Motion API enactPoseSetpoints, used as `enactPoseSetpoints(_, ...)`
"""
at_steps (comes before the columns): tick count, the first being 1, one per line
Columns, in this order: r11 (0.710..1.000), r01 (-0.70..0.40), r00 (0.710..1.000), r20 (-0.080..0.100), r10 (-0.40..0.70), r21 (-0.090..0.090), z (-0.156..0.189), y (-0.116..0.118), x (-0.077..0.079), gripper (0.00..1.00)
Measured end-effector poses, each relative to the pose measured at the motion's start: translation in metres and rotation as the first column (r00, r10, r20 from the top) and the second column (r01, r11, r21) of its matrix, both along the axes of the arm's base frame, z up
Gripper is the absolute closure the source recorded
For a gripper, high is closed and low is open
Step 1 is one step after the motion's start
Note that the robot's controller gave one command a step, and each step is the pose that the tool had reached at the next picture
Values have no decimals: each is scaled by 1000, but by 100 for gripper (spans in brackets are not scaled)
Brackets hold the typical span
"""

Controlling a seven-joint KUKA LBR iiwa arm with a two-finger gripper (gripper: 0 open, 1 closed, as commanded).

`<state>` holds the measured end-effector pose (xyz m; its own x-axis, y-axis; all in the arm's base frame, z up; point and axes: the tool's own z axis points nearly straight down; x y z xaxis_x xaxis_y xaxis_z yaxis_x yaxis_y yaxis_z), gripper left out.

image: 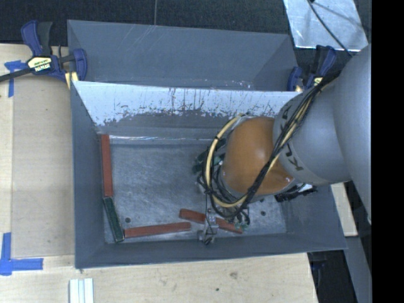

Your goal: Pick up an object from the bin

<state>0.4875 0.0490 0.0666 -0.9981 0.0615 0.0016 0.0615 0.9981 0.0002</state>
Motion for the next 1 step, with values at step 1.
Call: enactPoseSetpoints(1, 996, 94, 996, 8, -94, 0, 34, -9, -3, 0)
